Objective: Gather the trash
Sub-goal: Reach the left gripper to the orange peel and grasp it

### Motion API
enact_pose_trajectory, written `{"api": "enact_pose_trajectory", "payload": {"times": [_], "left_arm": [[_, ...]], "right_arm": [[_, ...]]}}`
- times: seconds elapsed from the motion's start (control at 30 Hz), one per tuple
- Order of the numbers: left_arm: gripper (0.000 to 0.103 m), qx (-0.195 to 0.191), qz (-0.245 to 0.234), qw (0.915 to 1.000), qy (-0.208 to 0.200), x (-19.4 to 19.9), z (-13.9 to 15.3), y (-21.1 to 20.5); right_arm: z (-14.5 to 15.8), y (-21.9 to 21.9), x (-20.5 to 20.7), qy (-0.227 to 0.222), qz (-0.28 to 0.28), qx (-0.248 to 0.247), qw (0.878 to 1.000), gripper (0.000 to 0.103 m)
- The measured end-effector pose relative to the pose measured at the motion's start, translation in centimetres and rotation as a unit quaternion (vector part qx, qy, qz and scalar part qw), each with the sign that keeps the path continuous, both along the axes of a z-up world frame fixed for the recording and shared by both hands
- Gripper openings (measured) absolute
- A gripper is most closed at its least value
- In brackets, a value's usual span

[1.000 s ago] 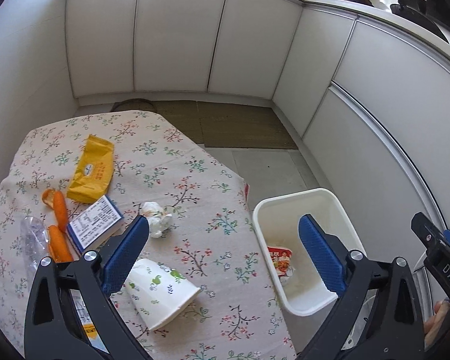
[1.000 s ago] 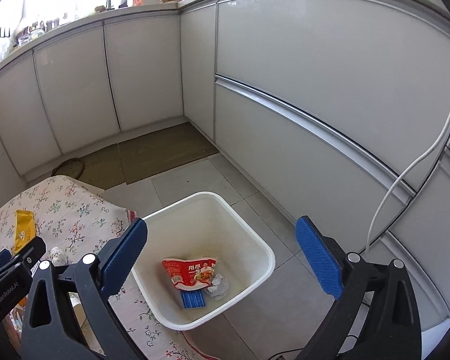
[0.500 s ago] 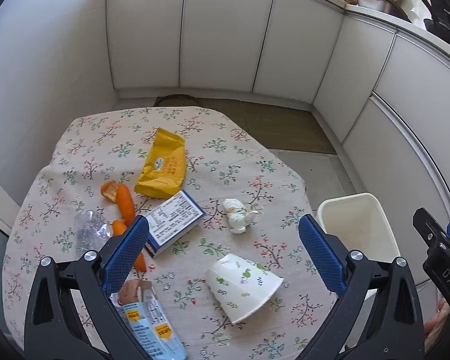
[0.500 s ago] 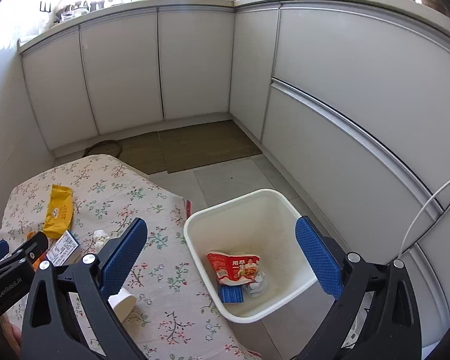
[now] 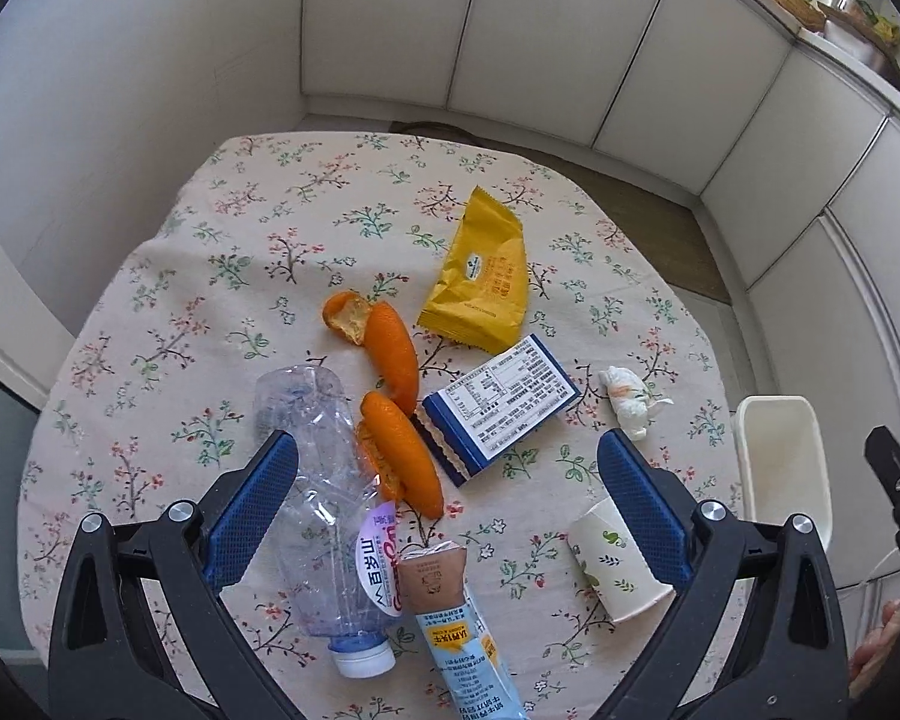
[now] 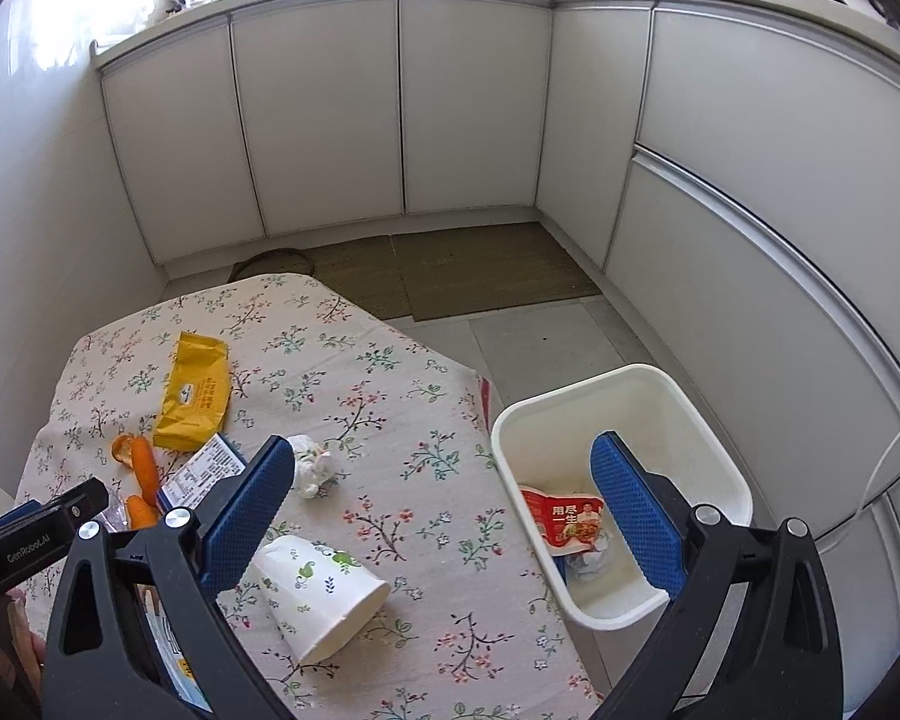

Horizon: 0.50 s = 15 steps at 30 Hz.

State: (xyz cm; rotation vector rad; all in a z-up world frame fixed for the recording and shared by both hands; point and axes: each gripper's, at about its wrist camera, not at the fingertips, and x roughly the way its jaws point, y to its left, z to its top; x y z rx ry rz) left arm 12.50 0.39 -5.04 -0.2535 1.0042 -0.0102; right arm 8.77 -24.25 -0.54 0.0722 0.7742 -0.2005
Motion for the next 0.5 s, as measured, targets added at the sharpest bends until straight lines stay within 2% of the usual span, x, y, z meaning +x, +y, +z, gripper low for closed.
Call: {"api": "enact_pose_trajectory", "payload": {"times": [0.13, 0.2, 0.3, 0.5], "left_arm": [[0.096, -0.094, -0.022, 0.9951, 0.021, 2.0, -1.2, 1.6], [0.095, -0.117, -0.023, 0.9926, 0.024, 3.2, -1.9, 2.1], [0.093, -0.094, -0.019, 0.9951, 0.022, 5.0, -2.8, 2.3], [0.084, -0.006, 0.007, 0.9988, 0.047, 8.2, -5.4, 1.9]], "right_arm": [[-0.4, 0.9, 0.6, 0.009, 0.008, 0.017, 1.0, 0.096], [-0.6, 1.3, 0.9, 0.014, 0.011, 0.023, 1.0, 0.096], [-1.1, 1.7, 1.5, 0.022, 0.014, 0.028, 0.999, 0.096], [-1.8, 2.2, 2.8, 0.034, 0.017, 0.043, 0.998, 0.096]]}}
